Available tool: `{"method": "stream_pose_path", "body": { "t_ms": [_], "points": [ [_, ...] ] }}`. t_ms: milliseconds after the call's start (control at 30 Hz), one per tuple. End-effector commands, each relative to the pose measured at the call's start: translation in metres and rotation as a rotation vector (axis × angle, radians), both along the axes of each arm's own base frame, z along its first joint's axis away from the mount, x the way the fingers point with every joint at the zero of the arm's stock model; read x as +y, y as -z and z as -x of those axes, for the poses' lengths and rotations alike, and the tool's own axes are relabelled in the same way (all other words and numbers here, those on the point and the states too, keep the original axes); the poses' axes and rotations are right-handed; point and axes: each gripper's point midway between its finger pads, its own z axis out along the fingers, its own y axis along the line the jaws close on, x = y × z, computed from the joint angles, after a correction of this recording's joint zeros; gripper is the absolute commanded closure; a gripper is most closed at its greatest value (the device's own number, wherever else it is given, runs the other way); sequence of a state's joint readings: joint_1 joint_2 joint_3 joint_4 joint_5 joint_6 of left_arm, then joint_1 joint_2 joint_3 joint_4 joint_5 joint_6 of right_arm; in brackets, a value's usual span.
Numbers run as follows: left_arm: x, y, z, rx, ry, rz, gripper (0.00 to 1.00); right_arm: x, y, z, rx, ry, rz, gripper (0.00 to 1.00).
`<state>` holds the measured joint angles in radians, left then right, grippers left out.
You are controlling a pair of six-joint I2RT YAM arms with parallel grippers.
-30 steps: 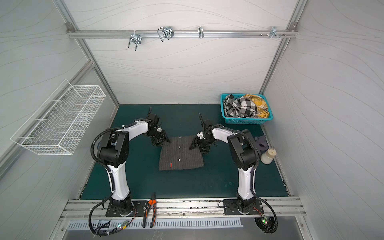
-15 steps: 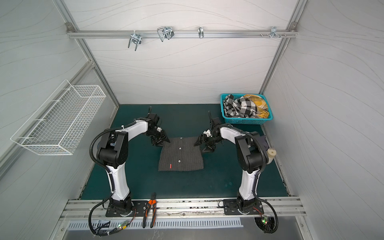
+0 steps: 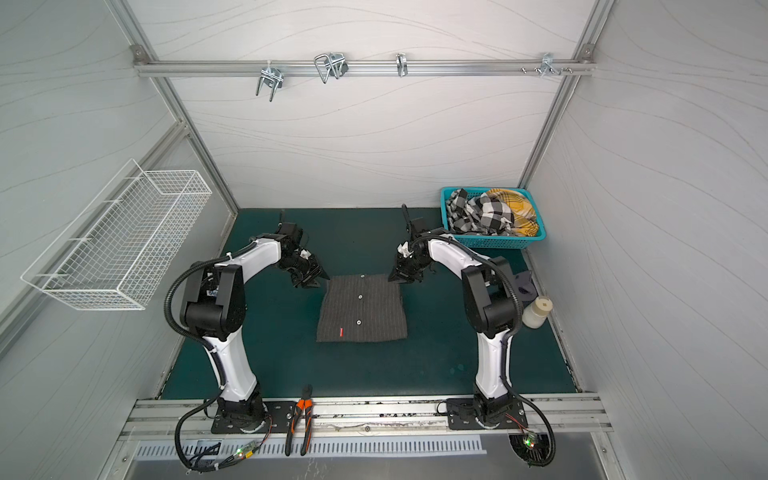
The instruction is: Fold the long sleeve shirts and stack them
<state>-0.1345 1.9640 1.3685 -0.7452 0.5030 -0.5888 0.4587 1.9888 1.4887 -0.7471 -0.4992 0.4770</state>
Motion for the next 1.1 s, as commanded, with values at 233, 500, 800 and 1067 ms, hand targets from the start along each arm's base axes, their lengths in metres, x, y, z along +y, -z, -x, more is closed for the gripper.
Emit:
{"method": "stream_pose_path", "body": {
  "t_ms": [233, 500, 800, 1067],
  "points": [
    [-0.037, 0.029, 0.022, 0.038, 0.089, 0.008, 0.74, -0.038, 0.060, 0.050, 0.145, 0.018, 0.222, 0.94],
    [-0.044, 0.019, 0.032, 0.008, 0.135, -0.022, 0.69, -0.066, 0.054, 0.073, 0.109, 0.020, 0.303, 0.87],
    [-0.025, -0.074, 0.033, -0.232, 0.125, -0.093, 0.54, -0.074, -0.034, 0.070, -0.180, 0.013, 0.348, 0.42],
    [-0.057, -0.067, 0.071, -0.196, 0.090, 0.108, 0.58, -0.064, -0.048, 0.071, -0.247, 0.062, 0.365, 0.23]
  ]
}}
